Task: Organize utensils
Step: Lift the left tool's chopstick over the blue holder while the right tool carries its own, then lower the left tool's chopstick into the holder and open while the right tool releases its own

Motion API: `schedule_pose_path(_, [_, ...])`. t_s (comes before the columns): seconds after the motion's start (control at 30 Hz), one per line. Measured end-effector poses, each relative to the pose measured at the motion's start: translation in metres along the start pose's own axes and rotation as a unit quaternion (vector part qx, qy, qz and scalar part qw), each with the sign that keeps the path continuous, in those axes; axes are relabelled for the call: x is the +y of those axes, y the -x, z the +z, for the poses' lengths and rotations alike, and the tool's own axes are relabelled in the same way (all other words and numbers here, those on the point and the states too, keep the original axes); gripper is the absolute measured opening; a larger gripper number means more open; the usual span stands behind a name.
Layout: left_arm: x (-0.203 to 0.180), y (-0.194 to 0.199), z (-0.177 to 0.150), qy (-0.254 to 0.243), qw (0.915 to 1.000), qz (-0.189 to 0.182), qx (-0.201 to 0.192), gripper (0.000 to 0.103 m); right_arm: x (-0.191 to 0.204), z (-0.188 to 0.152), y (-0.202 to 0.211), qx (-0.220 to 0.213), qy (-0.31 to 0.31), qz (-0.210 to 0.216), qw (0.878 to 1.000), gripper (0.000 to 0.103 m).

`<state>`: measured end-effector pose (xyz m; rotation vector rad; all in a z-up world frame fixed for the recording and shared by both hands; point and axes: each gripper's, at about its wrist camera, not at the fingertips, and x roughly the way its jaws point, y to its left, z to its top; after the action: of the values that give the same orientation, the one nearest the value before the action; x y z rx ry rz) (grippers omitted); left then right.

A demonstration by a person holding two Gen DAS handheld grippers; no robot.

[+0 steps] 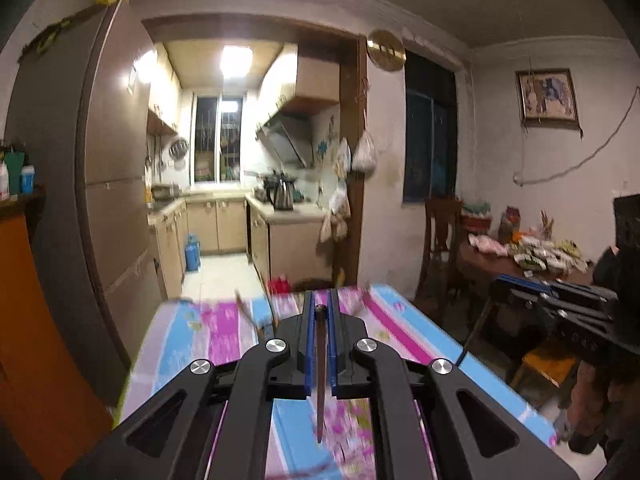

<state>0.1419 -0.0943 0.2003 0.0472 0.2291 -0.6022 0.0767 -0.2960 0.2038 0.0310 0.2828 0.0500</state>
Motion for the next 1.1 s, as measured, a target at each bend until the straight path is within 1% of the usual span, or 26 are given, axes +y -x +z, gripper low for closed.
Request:
schedule_pose_path(0.03, [0.003,-0.007,0.015,-0.001,0.9999,0.003,-0.011,0.007,0.001,0.015,-0.003,-0.013,0.001,-0.001,1.0,0.005])
schedule_pose_path(0.13, [0.012,-0.028,0.048,0.001,0.9995,0.012,-0.031,0.007,0.002,0.05,-0.012,-0.044,0.006,-0.007,0.999,0.005])
schedule_pose_path(0.23, [0.018,-0.052,0.073,-0.003,0.9985,0.026,-0.049,0.007,-0.001,0.075,-0.03,-0.065,0.008,-0.019,0.998,0.005])
schedule_pose_path(0.3, [0.021,-0.068,0.084,-0.003,0.9979,0.032,-0.056,0.007,-0.006,0.09,-0.048,-0.073,0.004,-0.025,0.997,0.005])
schedule_pose_path(0.37, [0.026,-0.092,0.092,-0.004,0.9976,0.037,-0.058,0.007,-0.012,0.098,-0.066,-0.079,-0.001,-0.03,0.996,0.005])
schedule_pose_path(0.43, [0.03,-0.11,0.094,-0.006,0.9974,0.045,-0.056,0.007,-0.022,0.102,-0.091,-0.078,-0.016,-0.03,0.996,0.005])
schedule_pose_path(0.57, [0.042,-0.157,0.085,0.0,0.9982,0.045,-0.04,0.007,-0.035,0.096,-0.136,-0.07,-0.033,-0.034,0.996,0.005])
schedule_pose_path(0.67, [0.048,-0.186,0.067,0.005,0.9987,0.048,-0.018,0.007,-0.04,0.085,-0.165,-0.057,-0.041,-0.034,0.997,0.005])
schedule_pose_path(0.73, [0.054,-0.206,0.049,0.01,0.9986,0.052,0.006,0.007,-0.042,0.074,-0.183,-0.047,-0.048,-0.033,0.997,0.005])
schedule_pose_path(0.77, [0.056,-0.212,0.041,0.012,0.9986,0.049,0.014,0.007,-0.041,0.068,-0.19,-0.042,-0.051,-0.031,0.997,0.005])
schedule_pose_path(0.83, [0.059,-0.223,0.027,0.008,0.998,0.056,0.028,0.007,-0.042,0.055,-0.208,-0.019,-0.055,-0.022,0.998,0.005])
schedule_pose_path(0.93, [0.066,-0.233,0.013,0.02,0.9971,0.056,0.048,0.007,-0.04,0.041,-0.226,0.012,-0.059,-0.019,0.998,0.005])
schedule_pose_path(1.0, [0.068,-0.236,0.006,0.02,0.9964,0.062,0.055,0.007,-0.039,0.036,-0.231,0.019,-0.056,-0.024,0.998,0.005])
schedule_pose_path(1.1, [0.069,-0.231,0.003,0.013,0.9963,0.069,0.051,0.007,-0.038,0.034,-0.227,0.016,-0.053,-0.027,0.998,0.005])
